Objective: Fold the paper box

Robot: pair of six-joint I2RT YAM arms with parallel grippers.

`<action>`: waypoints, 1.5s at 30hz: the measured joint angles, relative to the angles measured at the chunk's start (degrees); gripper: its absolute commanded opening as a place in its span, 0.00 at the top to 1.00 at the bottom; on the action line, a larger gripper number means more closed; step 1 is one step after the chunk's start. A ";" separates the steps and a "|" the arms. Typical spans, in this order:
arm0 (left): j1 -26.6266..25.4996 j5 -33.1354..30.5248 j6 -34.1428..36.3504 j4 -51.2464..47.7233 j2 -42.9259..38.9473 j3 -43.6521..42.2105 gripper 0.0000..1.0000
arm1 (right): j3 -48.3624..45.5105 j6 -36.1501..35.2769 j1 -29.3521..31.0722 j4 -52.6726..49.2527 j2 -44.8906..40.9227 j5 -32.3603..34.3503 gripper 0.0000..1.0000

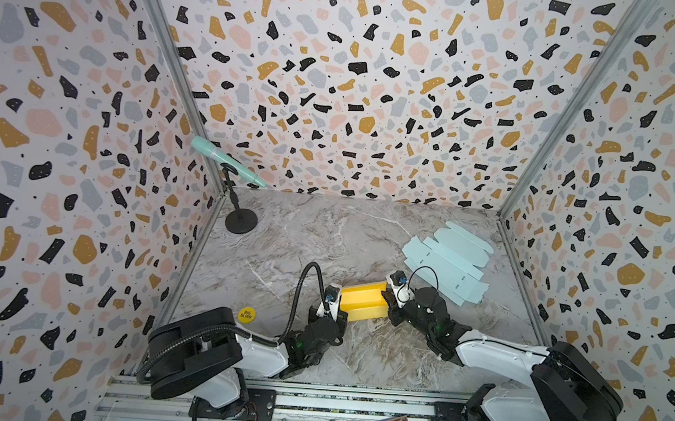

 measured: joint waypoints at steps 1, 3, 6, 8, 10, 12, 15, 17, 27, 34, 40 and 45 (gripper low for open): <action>-0.13 -0.04 0.02 0.07 0.09 0.02 1.00 | -0.61 0.33 0.15 0.20 -0.70 -0.09 0.76; -0.28 -0.15 0.09 0.07 0.15 0.02 1.00 | -1.55 0.96 0.35 0.39 -1.77 -0.13 0.75; -0.57 -0.26 0.20 0.07 0.15 0.02 1.00 | -2.16 2.14 0.44 0.61 -2.69 0.20 0.74; -0.68 -0.39 0.39 0.02 0.33 0.22 1.00 | -2.58 3.21 0.50 0.76 -3.39 0.96 0.73; -1.07 -0.39 0.63 0.04 0.72 0.50 1.00 | -3.41 4.76 0.61 0.72 -5.09 2.25 0.71; -1.44 -0.37 0.94 0.00 1.18 1.03 1.00 | -4.39 6.16 0.70 0.74 -7.65 3.41 0.69; -1.84 -0.39 1.25 -0.07 2.01 1.88 1.00 | -6.34 8.28 0.87 0.74 -13.07 4.96 0.64; -1.99 -0.37 1.42 -0.07 2.47 2.34 1.00 | -7.58 9.09 1.03 0.70 -16.68 5.77 0.63; -2.40 -0.72 1.90 -0.42 3.52 3.52 1.00 | -7.67 9.75 2.75 -8.48 -35.12 14.14 0.53; -4.46 -3.48 3.08 -2.62 5.27 6.19 1.00 | 4.35 9.97 -4.74 -14.99 -25.66 9.33 0.55; -6.93 -7.45 4.90 -5.22 8.33 10.05 1.00 | 9.90 9.25 -6.64 -17.75 -13.90 2.93 0.58; -8.46 -9.40 6.19 -6.51 9.70 11.74 0.99 | 10.43 8.61 -6.64 -19.58 -10.56 -0.17 0.59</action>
